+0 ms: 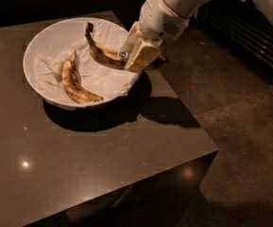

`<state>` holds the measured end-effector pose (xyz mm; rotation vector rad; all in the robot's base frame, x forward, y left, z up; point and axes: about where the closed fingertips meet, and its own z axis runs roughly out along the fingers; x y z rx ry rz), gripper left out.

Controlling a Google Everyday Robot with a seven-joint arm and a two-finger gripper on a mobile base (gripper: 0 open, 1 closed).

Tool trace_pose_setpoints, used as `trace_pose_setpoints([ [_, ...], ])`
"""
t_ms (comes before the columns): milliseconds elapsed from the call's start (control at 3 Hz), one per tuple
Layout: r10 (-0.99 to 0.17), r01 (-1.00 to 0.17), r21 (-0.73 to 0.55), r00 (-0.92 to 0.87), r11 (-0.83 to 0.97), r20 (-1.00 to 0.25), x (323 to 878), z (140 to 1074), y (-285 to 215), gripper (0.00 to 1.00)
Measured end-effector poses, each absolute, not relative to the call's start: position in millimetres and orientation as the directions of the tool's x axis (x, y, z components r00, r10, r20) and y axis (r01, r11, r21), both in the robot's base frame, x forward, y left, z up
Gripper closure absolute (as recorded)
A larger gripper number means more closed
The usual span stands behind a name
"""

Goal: Pick banana from white bowl

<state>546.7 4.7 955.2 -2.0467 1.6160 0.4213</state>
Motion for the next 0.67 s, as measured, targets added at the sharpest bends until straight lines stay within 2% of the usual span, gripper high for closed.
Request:
trace_pose_setpoints([
  [667, -0.774, -0.94, -0.227, 0.338, -0.253, -0.535, 497.5, 961.9, -19.0, 1.0],
])
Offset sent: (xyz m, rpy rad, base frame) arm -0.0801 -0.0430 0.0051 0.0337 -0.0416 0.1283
